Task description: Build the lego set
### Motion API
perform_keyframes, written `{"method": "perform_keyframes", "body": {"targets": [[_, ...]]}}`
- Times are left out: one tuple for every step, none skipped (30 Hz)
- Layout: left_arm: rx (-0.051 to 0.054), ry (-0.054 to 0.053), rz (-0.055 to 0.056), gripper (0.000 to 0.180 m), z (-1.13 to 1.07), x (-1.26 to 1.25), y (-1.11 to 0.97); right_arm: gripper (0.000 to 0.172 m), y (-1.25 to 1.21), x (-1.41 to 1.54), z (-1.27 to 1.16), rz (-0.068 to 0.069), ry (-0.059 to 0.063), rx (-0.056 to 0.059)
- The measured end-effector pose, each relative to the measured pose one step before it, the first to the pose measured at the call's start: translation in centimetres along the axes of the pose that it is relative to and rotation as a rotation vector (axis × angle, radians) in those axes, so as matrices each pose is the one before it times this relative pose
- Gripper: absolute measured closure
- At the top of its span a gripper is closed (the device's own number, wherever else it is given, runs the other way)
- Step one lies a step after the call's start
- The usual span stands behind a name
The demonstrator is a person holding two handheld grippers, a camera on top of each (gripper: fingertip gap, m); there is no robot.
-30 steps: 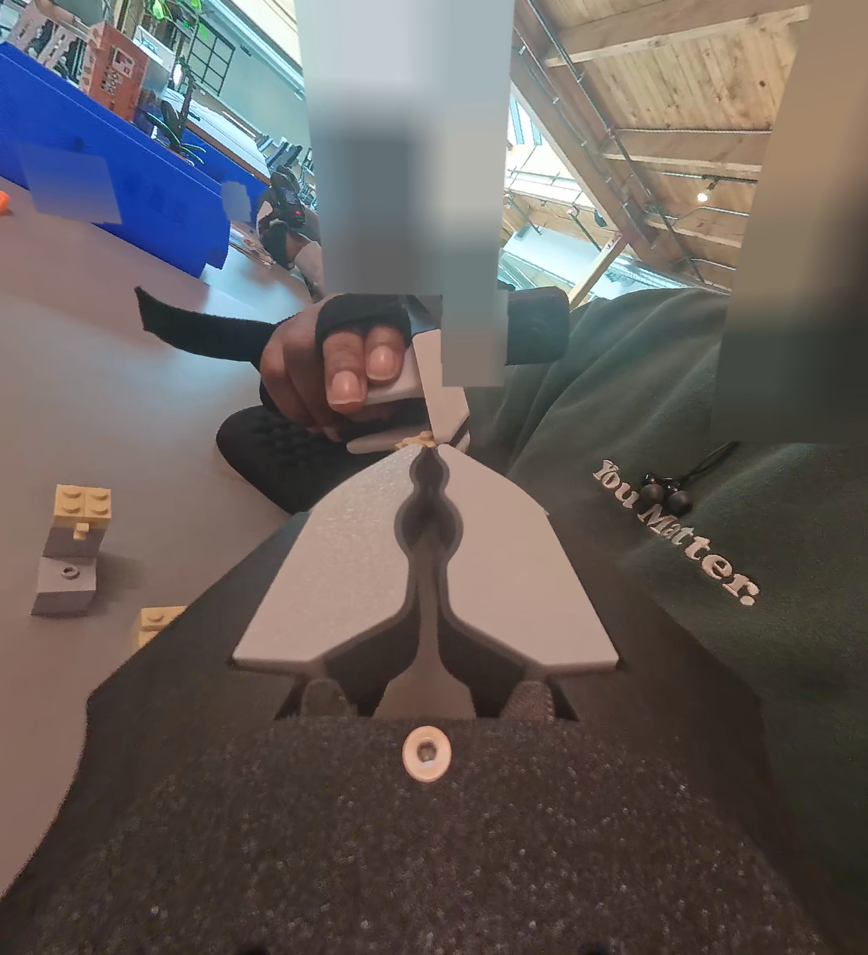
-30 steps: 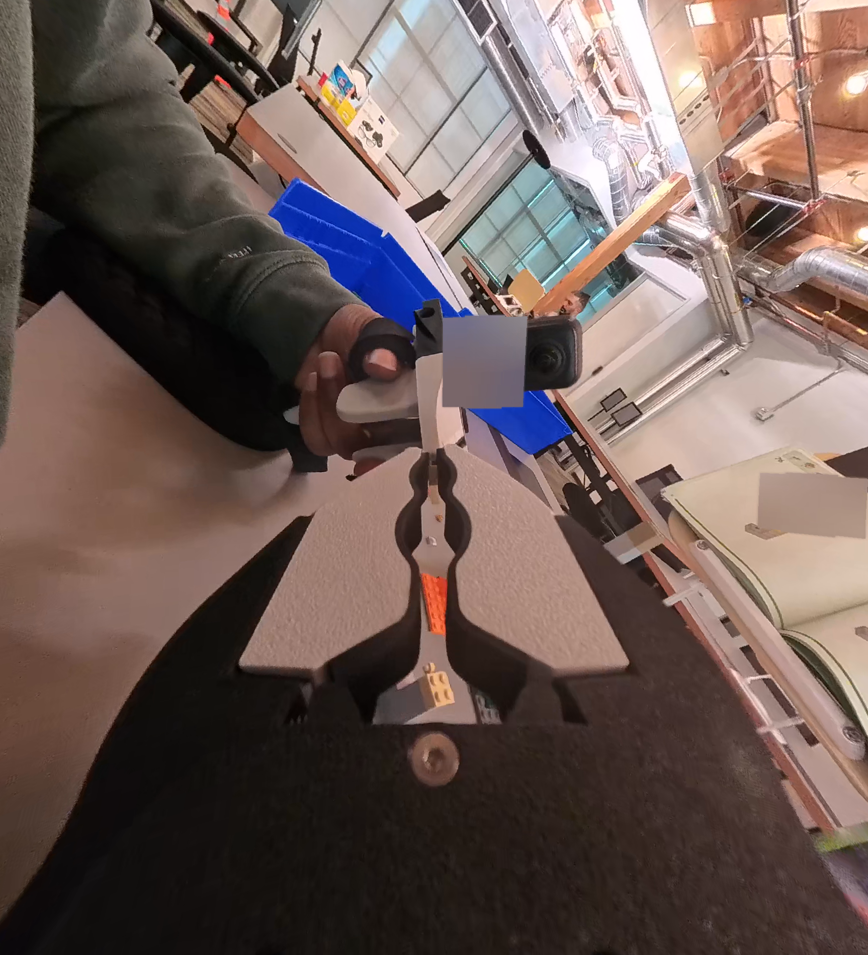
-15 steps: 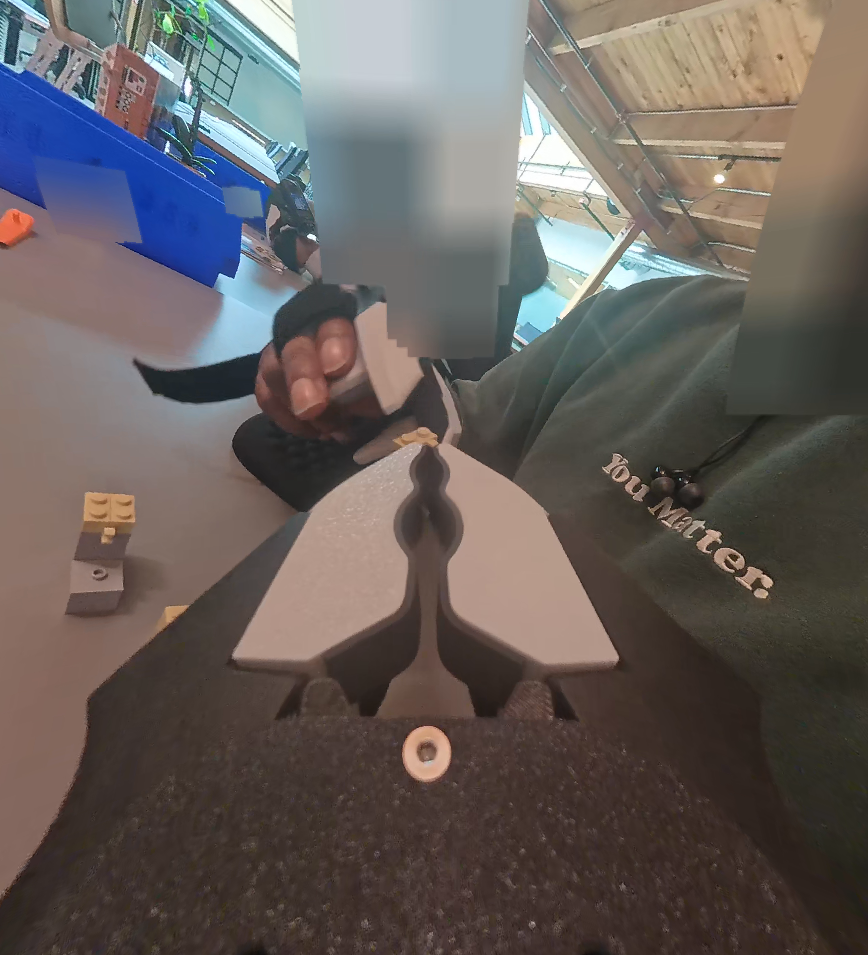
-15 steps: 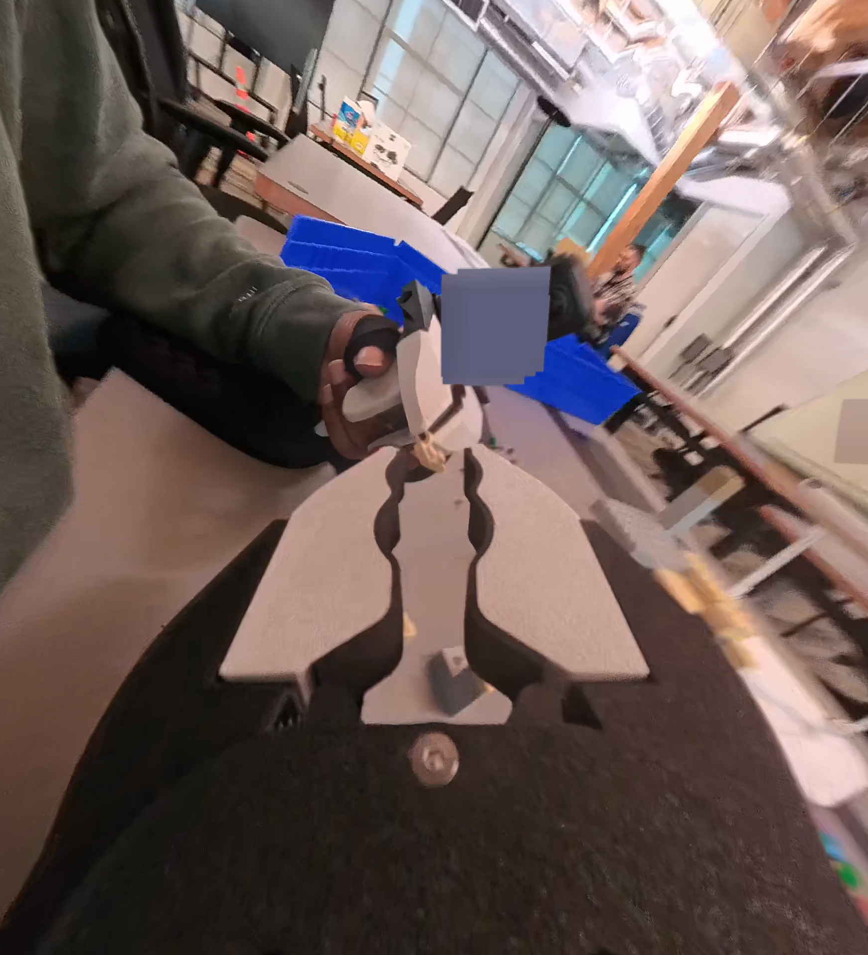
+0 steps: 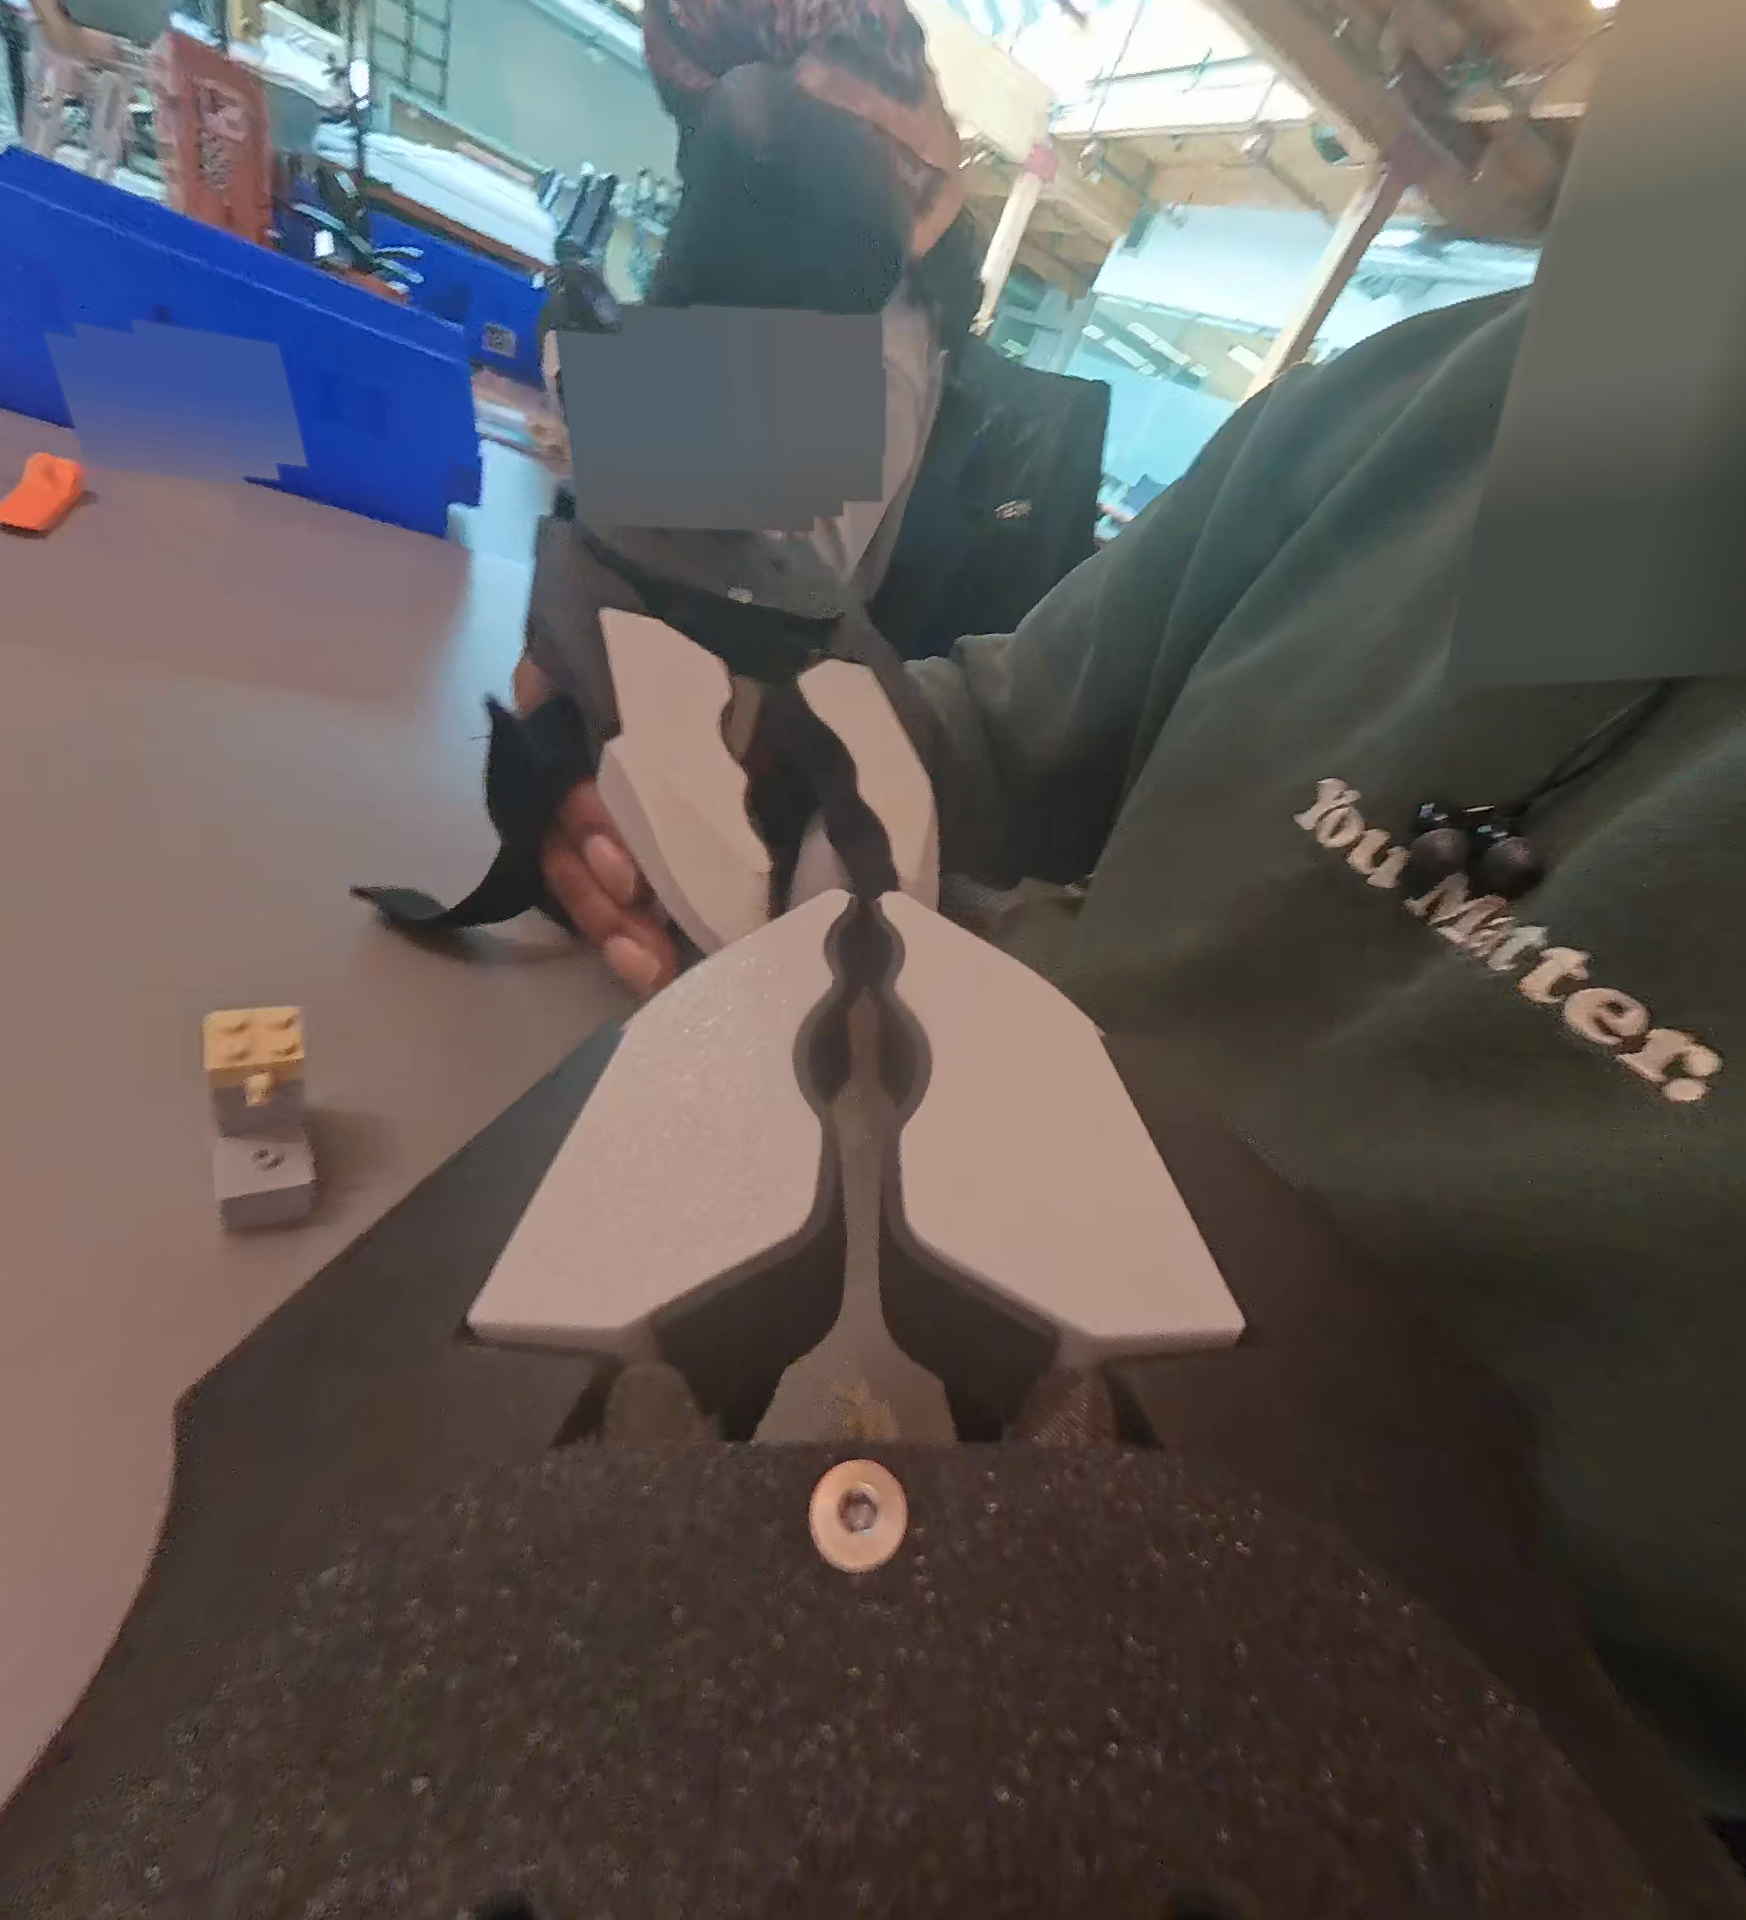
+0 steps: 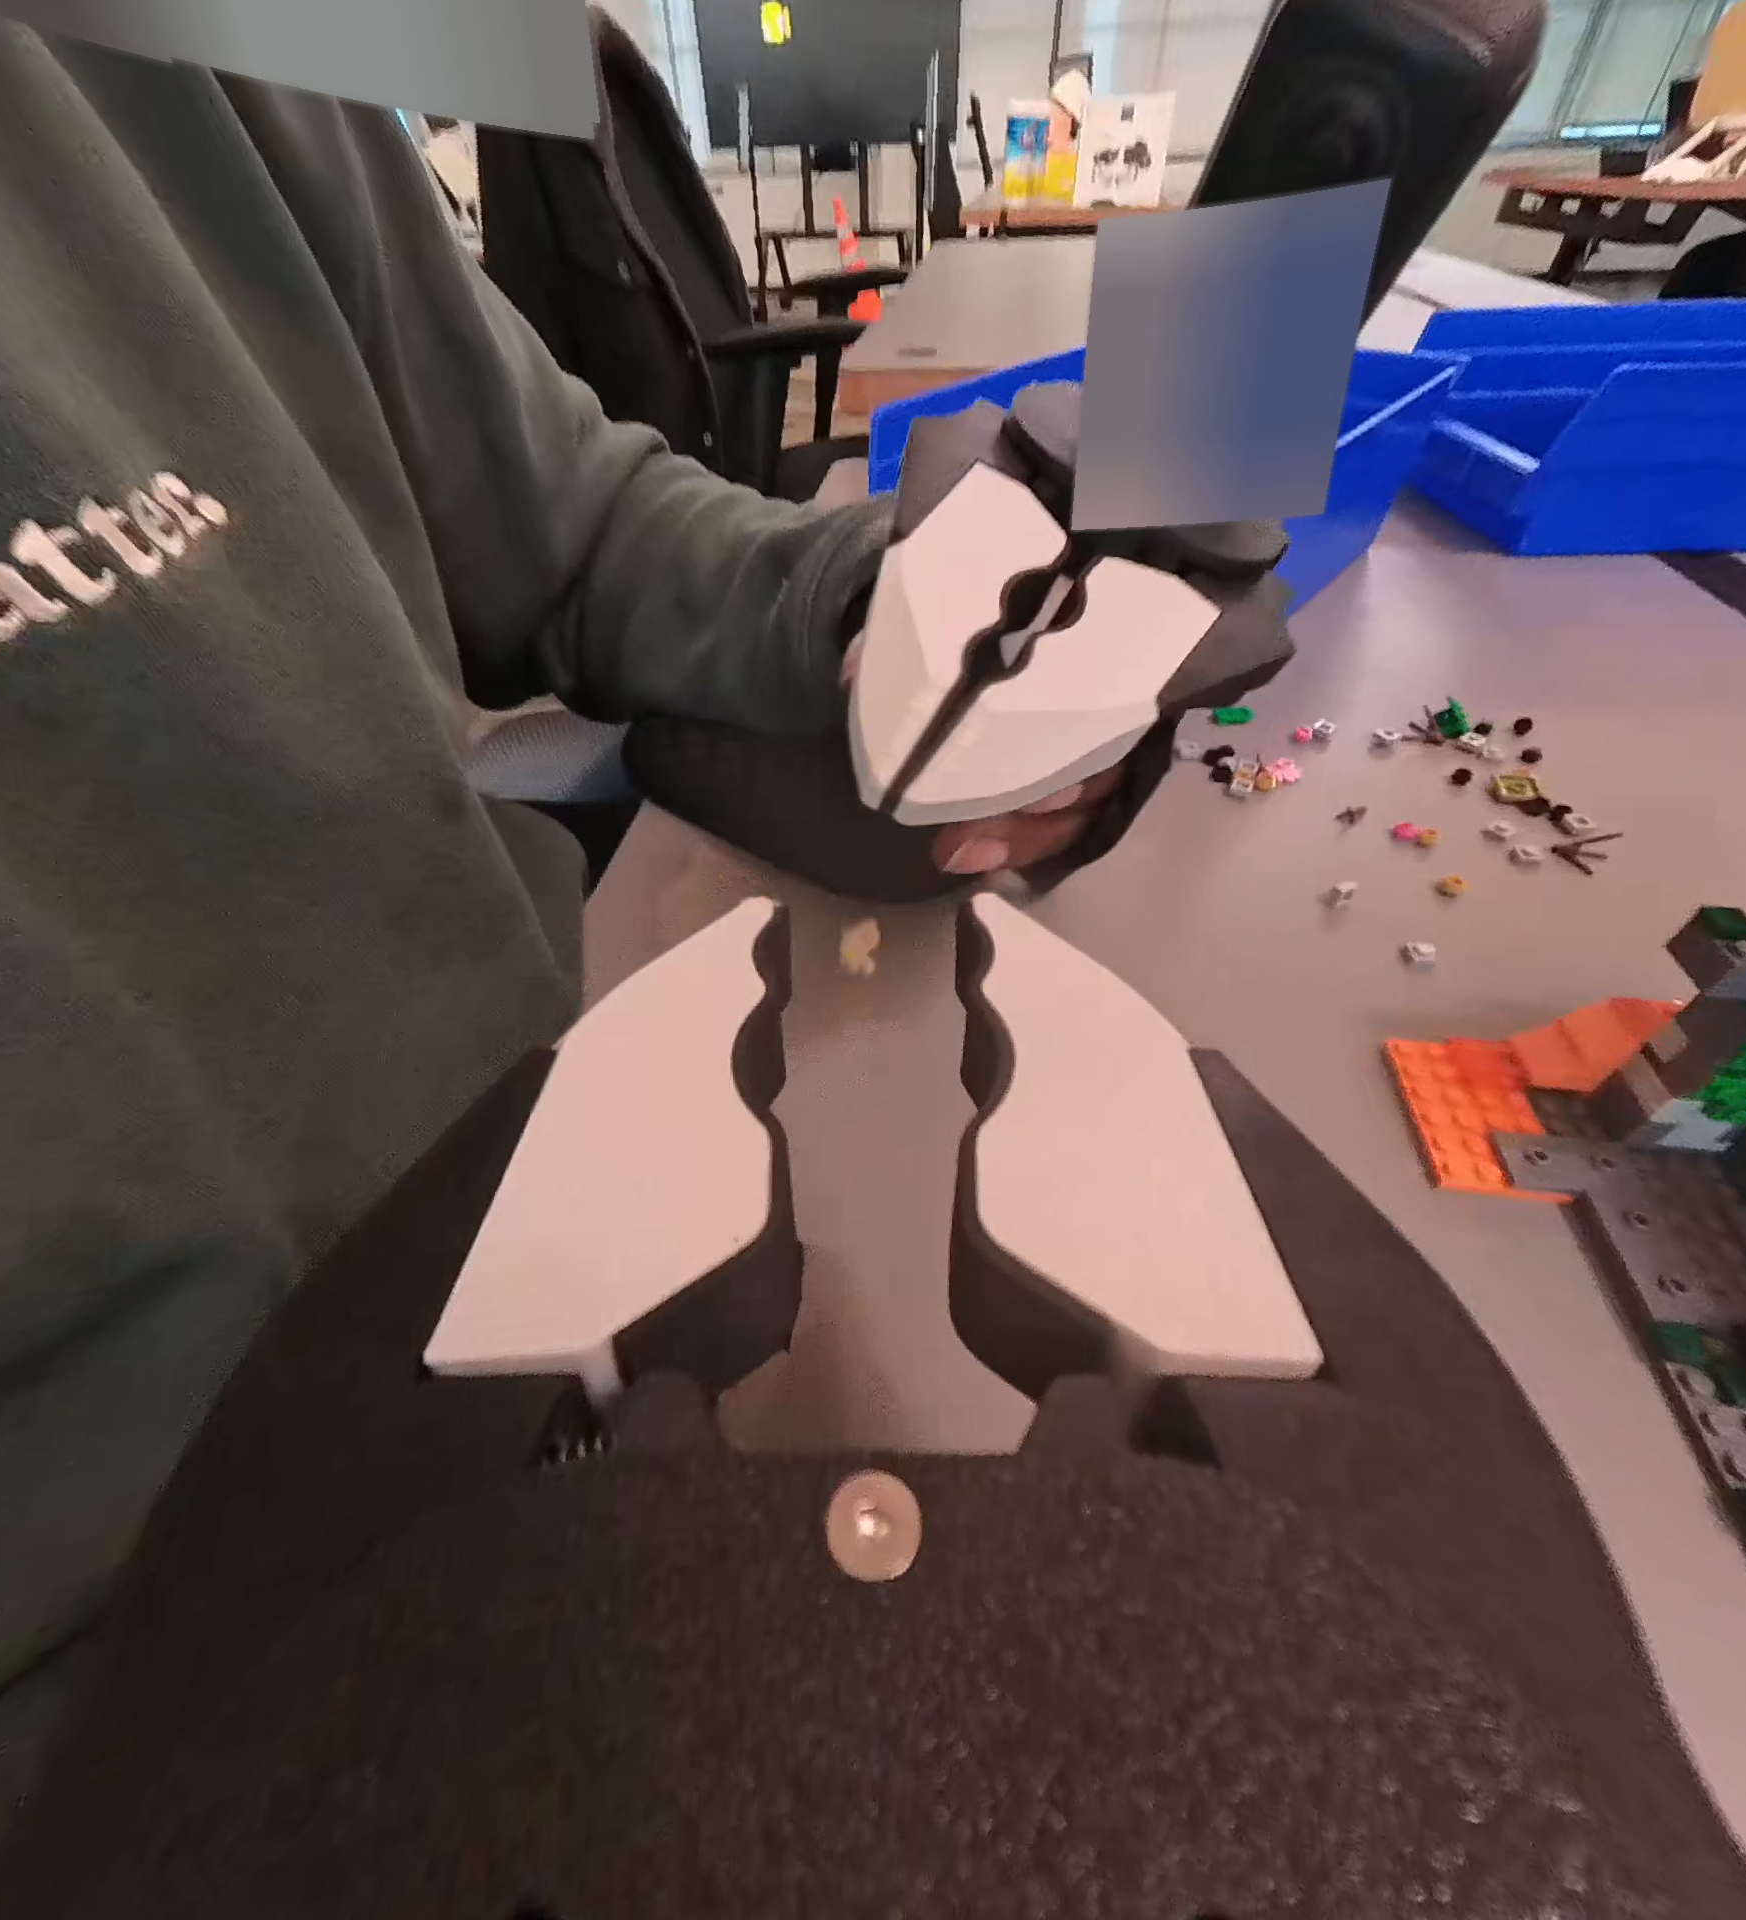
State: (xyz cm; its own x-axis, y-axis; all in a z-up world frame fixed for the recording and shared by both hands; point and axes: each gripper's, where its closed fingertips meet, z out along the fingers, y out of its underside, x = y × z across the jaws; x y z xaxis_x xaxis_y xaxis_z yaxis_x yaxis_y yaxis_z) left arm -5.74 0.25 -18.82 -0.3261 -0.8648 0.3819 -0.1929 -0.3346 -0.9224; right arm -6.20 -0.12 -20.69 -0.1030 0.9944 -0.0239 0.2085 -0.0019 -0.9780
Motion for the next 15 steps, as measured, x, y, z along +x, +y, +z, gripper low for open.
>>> {"method": "perform_keyframes", "body": {"targets": [[-0.0161, -0.0311, 0.0090, 0.180, -0.198, -0.495, 0.211, 0.142, 0.365, 0.082, 0.054, -0.0055, 0.0061, -0.0232], [-0.0123, -0.0234, 0.0052, 0.180, -0.217, -0.393, 0.159, 0.142, 0.356, 0.113, 0.045, -0.0100, 0.0101, -0.0226], [-0.0120, -0.0150, 0.0001, 0.180, -0.212, -0.277, 0.137, 0.143, 0.267, 0.128, 0.035, -0.0096, 0.0113, -0.0167], [-0.0101, -0.0290, 0.0048, 0.180, -0.233, -0.459, 0.076, 0.144, 0.198, 0.148, 0.045, -0.0056, 0.0107, -0.0117], [-0.0035, -0.0362, 0.0165, 0.180, -0.273, -0.495, -0.029, 0.146, 0.259, 0.119, 0.099, -0.0040, 0.0085, -0.0141], [0.0071, -0.0255, 0.0139, 0.180, -0.296, -0.344, -0.190, 0.146, 0.336, 0.054, 0.168, -0.0047, 0.0050, -0.0197], [0.0139, -0.0185, 0.0040, 0.180, -0.321, -0.289, -0.289, 0.147, 0.360, -0.026, 0.248, -0.0059, 0.0026, -0.0222], [0.0121, -0.0270, -0.0003, 0.180, -0.302, -0.469, -0.242, 0.147, 0.283, -0.083, 0.295, -0.0065, -0.0014, -0.0183], [0.0107, -0.0292, 0.0001, 0.180, -0.291, -0.539, -0.177, 0.148, 0.218, -0.067, 0.353, -0.0063, 0.0003, -0.0180], [0.0174, -0.0247, -0.0053, 0.180, -0.313, -0.508, -0.252, 0.149, 0.234, 0.094, 0.416, -0.0062, 0.0099, -0.0230], [0.0202, -0.0201, -0.0101, 0.180, -0.322, -0.470, -0.306, 0.149, 0.109, 0.150, 0.479, -0.0023, 0.0131, -0.0207], [0.0127, -0.0204, -0.0064, 0.180, -0.313, -0.452, -0.219, 0.149, 0.016, 0.132, 0.532, 0.0016, 0.0114, -0.0227], [0.0118, -0.0241, 0.0002, 0.180, -0.299, -0.441, -0.212, 0.149, 0.005, 0.174, 0.563, 0.0004, 0.0136, -0.0274], [0.0081, -0.0251, 0.0039, 0.180, -0.283, -0.420, -0.193, 0.149, 0.047, 0.257, 0.600, -0.0013, 0.0166, -0.0343], [0.0022, -0.0300, 0.0075, 0.180, -0.276, -0.474, -0.132, 0.149, 0.131, 0.315, 0.630, 0.0003, 0.0157, -0.0425]]}}
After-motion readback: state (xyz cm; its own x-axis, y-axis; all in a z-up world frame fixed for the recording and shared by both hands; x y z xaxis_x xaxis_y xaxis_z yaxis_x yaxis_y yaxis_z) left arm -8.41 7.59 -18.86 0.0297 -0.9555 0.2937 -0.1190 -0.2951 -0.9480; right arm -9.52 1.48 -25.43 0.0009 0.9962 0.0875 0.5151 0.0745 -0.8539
